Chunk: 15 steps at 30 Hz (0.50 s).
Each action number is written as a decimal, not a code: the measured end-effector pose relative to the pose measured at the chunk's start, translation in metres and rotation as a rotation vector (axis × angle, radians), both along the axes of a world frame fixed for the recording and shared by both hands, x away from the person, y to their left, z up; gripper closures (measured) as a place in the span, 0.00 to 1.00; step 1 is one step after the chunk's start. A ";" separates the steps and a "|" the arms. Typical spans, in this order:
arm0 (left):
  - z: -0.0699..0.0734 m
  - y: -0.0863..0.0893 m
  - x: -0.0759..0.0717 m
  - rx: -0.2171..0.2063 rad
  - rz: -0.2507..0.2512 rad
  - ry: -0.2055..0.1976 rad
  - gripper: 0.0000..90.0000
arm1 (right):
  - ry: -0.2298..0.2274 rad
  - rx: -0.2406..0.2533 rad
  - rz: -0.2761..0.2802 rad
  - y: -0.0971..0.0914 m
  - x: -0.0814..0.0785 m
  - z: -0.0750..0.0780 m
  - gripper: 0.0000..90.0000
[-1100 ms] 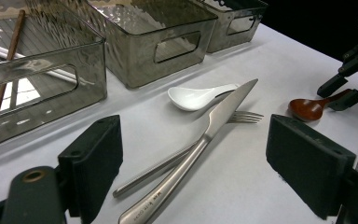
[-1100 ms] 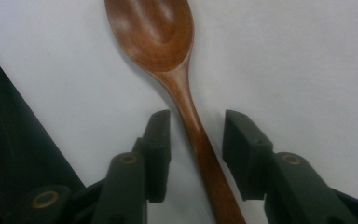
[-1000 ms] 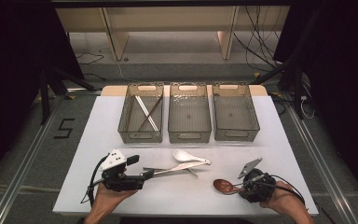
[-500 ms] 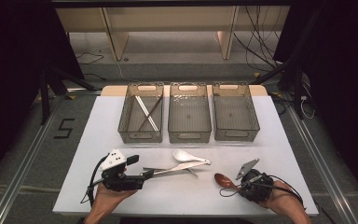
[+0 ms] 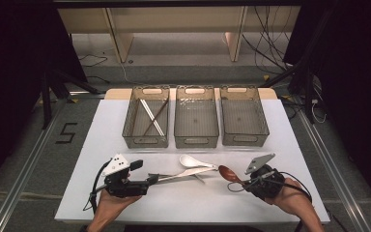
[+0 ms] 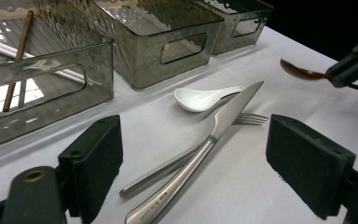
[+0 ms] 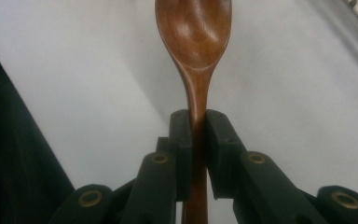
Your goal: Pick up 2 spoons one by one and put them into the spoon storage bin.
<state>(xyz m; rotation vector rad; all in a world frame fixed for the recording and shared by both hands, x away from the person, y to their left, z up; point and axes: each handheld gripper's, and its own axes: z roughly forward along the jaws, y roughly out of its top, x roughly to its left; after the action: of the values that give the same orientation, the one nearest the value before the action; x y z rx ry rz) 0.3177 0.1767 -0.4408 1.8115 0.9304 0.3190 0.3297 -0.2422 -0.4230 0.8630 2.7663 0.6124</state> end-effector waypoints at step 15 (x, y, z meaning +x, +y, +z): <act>-0.001 0.001 0.001 -0.005 0.006 -0.002 0.20 | -0.066 0.112 -0.070 0.026 0.050 0.027 0.91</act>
<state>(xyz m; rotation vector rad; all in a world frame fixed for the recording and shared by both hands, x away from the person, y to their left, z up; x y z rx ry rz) 0.3191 0.1777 -0.4419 1.8040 0.9349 0.3217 0.3793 -0.2161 -0.3964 0.9401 2.6529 0.7748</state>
